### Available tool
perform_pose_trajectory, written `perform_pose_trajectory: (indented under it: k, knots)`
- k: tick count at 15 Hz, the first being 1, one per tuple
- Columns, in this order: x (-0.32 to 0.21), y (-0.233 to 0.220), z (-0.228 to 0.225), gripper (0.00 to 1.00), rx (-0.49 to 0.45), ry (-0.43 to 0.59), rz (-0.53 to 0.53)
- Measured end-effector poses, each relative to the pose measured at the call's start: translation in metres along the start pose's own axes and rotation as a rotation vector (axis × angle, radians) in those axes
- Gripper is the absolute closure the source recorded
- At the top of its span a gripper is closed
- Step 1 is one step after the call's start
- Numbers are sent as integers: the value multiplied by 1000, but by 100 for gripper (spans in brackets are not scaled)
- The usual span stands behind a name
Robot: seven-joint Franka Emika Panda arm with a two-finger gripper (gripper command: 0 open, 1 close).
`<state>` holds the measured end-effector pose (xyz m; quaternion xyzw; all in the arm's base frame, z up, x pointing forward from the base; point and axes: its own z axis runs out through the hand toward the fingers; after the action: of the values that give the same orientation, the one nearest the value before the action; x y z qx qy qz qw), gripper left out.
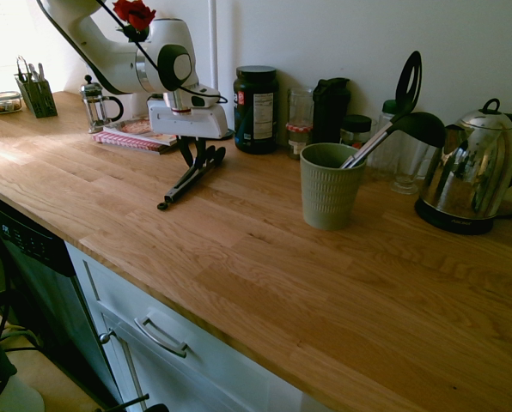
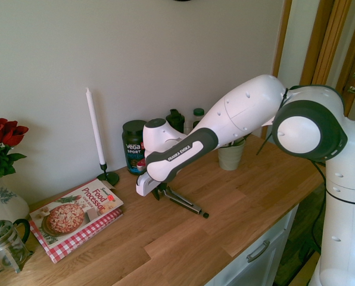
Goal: Put the tongs back in the holder
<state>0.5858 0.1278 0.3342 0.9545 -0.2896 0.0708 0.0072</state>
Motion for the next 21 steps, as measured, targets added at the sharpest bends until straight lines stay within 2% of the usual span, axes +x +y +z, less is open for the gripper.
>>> perform_pose_trajectory:
  k: [5, 8, 11, 15, 21]
  knots:
    - [0, 0, -3, 100, 3, 5, 7]
    - [6, 3, -25, 100, 23, 31, 21]
    - [12, 14, -89, 100, 70, 83, 41]
    - [24, 62, -180, 100, 120, 112, 45]
    - [55, 152, -261, 100, 167, 175, 60]
